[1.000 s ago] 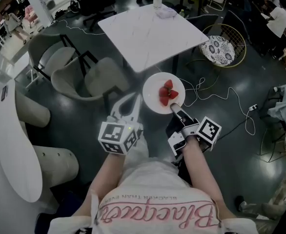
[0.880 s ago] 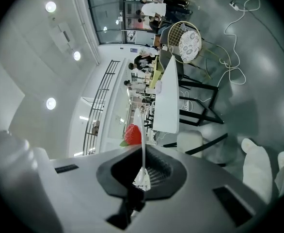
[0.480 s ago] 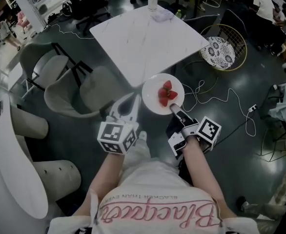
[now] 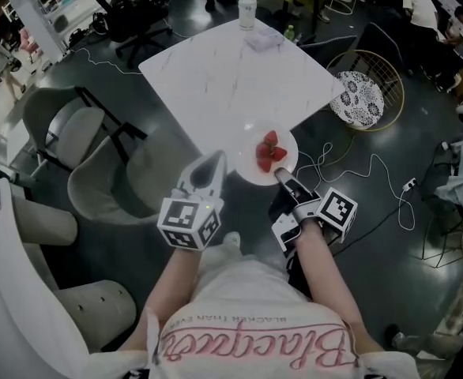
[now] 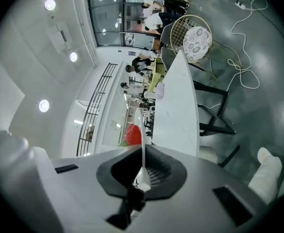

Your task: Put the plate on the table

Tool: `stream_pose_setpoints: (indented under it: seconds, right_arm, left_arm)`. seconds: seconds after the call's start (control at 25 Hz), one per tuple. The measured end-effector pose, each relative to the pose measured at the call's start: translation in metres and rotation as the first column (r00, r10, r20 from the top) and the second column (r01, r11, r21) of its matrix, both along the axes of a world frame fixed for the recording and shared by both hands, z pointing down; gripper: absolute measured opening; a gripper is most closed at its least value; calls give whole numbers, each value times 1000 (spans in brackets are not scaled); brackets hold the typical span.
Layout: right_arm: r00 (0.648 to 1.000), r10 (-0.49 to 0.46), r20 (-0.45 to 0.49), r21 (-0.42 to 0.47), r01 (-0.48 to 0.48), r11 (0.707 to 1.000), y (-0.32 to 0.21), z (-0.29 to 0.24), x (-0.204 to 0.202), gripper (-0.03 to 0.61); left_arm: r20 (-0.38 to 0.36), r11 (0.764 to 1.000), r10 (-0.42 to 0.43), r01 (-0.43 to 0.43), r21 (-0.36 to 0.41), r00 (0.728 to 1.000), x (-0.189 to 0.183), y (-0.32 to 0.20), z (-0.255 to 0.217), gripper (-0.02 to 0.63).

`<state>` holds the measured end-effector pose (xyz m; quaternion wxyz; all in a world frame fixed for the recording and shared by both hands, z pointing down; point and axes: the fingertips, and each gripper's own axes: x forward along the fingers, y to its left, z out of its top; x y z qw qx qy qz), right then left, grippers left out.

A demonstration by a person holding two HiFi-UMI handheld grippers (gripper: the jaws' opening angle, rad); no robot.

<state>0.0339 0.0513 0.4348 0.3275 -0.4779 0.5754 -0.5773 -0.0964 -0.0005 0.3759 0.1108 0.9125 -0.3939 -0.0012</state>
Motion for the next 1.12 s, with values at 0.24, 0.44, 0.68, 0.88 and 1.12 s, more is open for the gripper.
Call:
stream_pose_setpoints:
  seconds: [0.24, 0.44, 0.68, 0.88, 1.12]
  right_arm:
    - [1000, 6, -15, -15, -6, 1000, -65, -2, -3, 9]
    - [999, 1, -34, -23, -2, 1000, -99, 0, 2, 9]
    - [1000, -8, -25, -32, 7, 999, -134, 9, 18, 9]
    - [999, -37, -22, -30, 37, 999, -171, 14, 36, 9]
    - [996, -92, -20, -40, 91, 995, -231, 23, 63, 9]
  left_arm:
    - [-19, 1000, 21, -21, -7, 1000, 0, -68, -1, 3]
    - [-28, 999, 28, -28, -15, 999, 7, -101, 3, 3]
    - [-17, 999, 21, -21, -25, 1000, 24, -135, 11, 3]
    - [-12, 999, -18, 17, -39, 1000, 38, -170, 17, 3]
    - [4, 997, -54, 54, -54, 999, 69, -222, 27, 3]
